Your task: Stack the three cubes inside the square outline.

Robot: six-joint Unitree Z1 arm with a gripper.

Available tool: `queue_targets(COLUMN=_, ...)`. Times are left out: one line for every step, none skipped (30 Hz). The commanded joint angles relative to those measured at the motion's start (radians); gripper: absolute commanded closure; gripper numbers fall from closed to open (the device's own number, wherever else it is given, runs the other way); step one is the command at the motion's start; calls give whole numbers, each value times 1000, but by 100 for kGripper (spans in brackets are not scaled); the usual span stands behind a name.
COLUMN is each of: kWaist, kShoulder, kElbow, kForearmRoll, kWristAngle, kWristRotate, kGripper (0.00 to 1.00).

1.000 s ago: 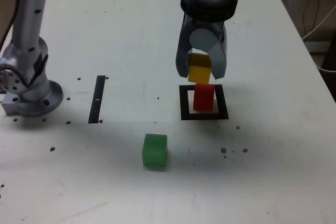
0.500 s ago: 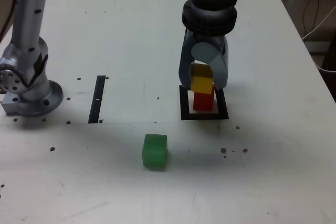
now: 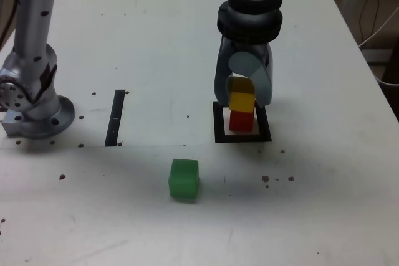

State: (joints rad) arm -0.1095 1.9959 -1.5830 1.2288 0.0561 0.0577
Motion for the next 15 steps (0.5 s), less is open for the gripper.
queue_targets(kWaist=1, kShoulder=-6, kElbow=4, kForearmRoll=-5, kWristAngle=2, kWristRotate=3, kGripper=75)
queue_targets(kWaist=1, kShoulder=-6, kElbow=5, kForearmRoll=-7, kWristAngle=2, kWristRotate=3, kGripper=74)
queue_targets(kWaist=2, kShoulder=-4, kElbow=6, kForearmRoll=-9, kWristAngle=2, kWristRotate=5, kGripper=74)
queue_targets(kWaist=2, kShoulder=-3, kElbow=7, kForearmRoll=-10, kWristAngle=2, kWristRotate=6, kGripper=74)
queue_targets(kWaist=2, kShoulder=-1, kElbow=7, kForearmRoll=-12, kWristAngle=2, kWristRotate=7, kGripper=73)
queue_targets(kWaist=2, kShoulder=2, kElbow=8, kForearmRoll=-14, kWristAngle=2, kWristRotate=9, kGripper=73)
queue_targets(kWaist=2, kShoulder=4, kElbow=8, kForearmRoll=-16, kWristAngle=2, kWristRotate=10, kGripper=73)
queue_targets(kWaist=2, kShoulder=6, kElbow=9, kForearmRoll=-18, kWristAngle=1, kWristRotate=11, kGripper=73)
queue_targets(kWaist=3, kShoulder=8, kElbow=9, kForearmRoll=-21, kWristAngle=1, kWristRotate=12, kGripper=72)
queue_targets(kWaist=3, kShoulder=10, kElbow=9, kForearmRoll=-23, kWristAngle=1, kWristRotate=12, kGripper=72)
queue_targets(kWaist=3, kShoulder=11, kElbow=10, kForearmRoll=-24, kWristAngle=0, kWristRotate=13, kGripper=71)
queue_targets(kWaist=3, kShoulder=11, kElbow=10, kForearmRoll=-25, kWristAngle=0, kWristRotate=14, kGripper=70)
queue_targets(kWaist=4, kShoulder=12, kElbow=11, kForearmRoll=-25, kWristAngle=0, kWristRotate=15, kGripper=68)
queue_targets(kWaist=4, kShoulder=12, kElbow=11, kForearmRoll=-25, kWristAngle=0, kWristRotate=16, kGripper=67)
queue_targets(kWaist=4, kShoulder=13, kElbow=12, kForearmRoll=-25, kWristAngle=0, kWristRotate=18, kGripper=65)
